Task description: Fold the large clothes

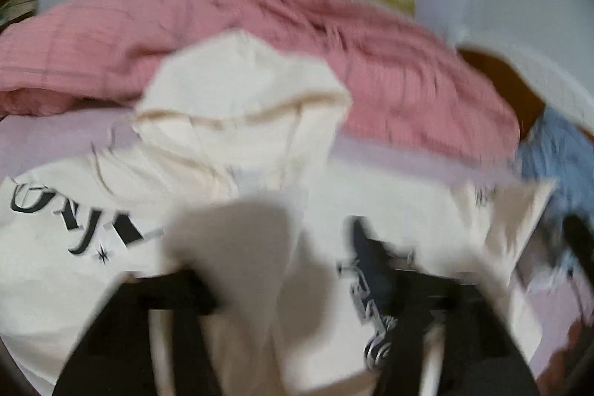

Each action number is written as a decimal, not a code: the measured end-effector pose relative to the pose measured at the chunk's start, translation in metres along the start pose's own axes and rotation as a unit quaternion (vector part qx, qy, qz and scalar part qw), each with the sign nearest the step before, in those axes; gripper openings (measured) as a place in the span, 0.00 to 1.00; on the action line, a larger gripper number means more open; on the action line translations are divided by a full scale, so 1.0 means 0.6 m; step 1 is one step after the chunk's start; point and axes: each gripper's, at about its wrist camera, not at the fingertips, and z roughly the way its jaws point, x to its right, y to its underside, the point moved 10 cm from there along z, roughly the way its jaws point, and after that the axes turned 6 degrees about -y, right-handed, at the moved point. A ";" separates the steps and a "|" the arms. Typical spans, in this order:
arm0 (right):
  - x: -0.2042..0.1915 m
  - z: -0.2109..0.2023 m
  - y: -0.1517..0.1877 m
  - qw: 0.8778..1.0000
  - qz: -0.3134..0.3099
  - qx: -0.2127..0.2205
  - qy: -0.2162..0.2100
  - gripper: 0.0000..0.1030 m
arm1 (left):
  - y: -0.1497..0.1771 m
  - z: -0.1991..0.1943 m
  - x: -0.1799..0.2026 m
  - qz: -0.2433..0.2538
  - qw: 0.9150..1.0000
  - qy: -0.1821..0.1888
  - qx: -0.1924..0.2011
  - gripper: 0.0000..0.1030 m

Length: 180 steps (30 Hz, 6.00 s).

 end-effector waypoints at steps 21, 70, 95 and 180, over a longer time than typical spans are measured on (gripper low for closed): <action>-0.234 0.047 0.120 0.967 -0.044 -0.165 -0.187 0.92 | 0.031 -0.136 -0.471 -0.083 0.971 -0.220 0.049 0.82; -0.107 0.157 0.069 0.981 -0.078 -0.125 -0.127 0.11 | 0.058 -0.087 -0.516 -0.137 0.967 -0.213 0.015 0.65; 0.074 0.099 0.009 0.996 -0.021 -0.075 0.032 0.66 | -0.057 -0.256 -0.355 -0.043 0.972 -0.145 0.179 0.84; 0.059 0.118 0.035 0.993 0.012 -0.116 -0.018 0.64 | -0.015 -0.152 -0.153 0.057 0.986 -0.102 0.121 0.91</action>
